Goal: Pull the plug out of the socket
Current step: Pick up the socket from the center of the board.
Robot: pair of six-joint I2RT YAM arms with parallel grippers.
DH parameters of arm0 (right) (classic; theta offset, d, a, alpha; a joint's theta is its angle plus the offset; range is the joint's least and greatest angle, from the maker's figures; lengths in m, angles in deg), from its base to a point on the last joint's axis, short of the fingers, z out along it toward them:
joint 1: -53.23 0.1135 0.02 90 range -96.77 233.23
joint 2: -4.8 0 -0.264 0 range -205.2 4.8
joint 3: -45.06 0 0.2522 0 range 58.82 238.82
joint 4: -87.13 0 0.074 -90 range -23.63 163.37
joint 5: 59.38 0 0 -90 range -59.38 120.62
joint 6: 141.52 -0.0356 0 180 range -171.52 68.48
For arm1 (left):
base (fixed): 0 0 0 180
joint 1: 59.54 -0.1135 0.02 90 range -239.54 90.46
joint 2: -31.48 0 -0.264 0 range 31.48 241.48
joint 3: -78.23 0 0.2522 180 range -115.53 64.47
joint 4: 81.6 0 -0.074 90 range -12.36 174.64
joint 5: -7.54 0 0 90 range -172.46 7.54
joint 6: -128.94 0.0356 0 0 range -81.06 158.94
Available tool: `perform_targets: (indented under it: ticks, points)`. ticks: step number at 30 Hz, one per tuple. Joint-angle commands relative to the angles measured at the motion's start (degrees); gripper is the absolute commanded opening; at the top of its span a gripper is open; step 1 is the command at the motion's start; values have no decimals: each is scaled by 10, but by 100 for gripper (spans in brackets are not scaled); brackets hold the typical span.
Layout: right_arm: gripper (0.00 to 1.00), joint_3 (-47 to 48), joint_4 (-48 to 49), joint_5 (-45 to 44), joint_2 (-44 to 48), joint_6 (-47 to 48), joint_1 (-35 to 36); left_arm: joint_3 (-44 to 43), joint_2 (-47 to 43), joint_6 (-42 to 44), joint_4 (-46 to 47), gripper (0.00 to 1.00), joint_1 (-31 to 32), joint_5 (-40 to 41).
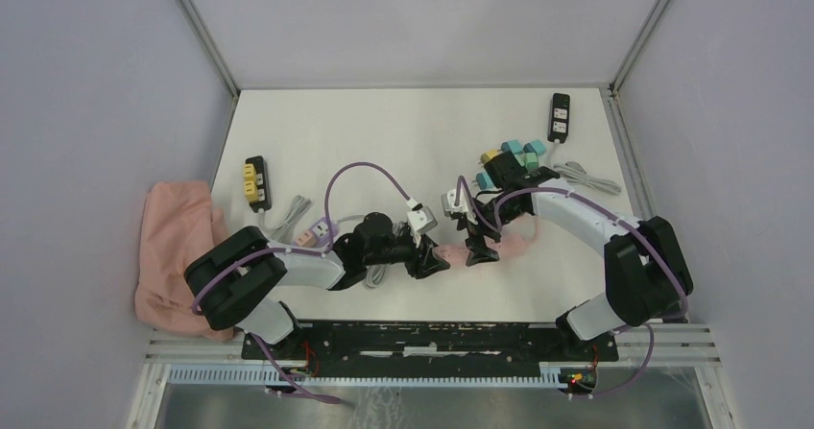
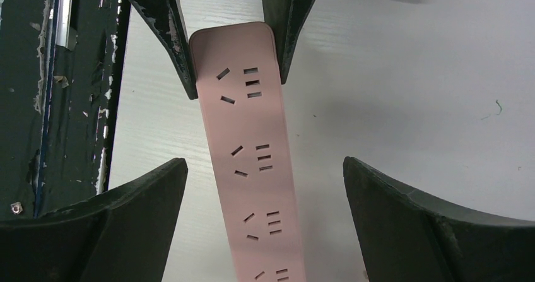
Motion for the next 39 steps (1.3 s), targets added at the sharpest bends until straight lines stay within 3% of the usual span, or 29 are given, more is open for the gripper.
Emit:
perform_targets:
  ticks: [1, 5, 8, 13, 16, 18, 22, 25, 28, 34, 39]
  points:
    - [100, 7, -5, 14, -13, 14, 13, -25, -25, 21, 37, 3, -3, 1]
    - [93, 14, -24, 2, -31, 41, 27, -24, -32, 24, 34, 3, -4, 5]
    - [82, 19, -29, -4, -36, 45, 32, -25, -40, 28, 30, 3, -3, 5]
    - [35, 29, -40, -6, -37, 52, 33, -21, -49, 29, 26, 3, -3, 11]
    - [19, 36, -50, -6, -35, 57, 33, -21, -54, 28, 22, 4, -3, 19]
    - [12, 42, -59, -7, -35, 60, 33, -23, -58, 28, 14, 17, -3, 24]
    - [6, 55, -71, -5, -35, 58, 30, -11, -79, 23, 15, 56, -3, 48]
    - [3, 62, -79, -1, -37, 57, 23, 5, -104, 23, 18, 72, -3, 72]
    - [1, 70, -91, 5, -37, 57, 9, 16, -135, 28, 6, 79, -4, 94]
    - [0, 86, -113, 28, -31, 60, -29, 23, -200, 41, -57, 82, -3, 141]
    - [0, 87, -83, 40, -18, 6, -69, 28, -256, 40, -105, 86, -3, 196]
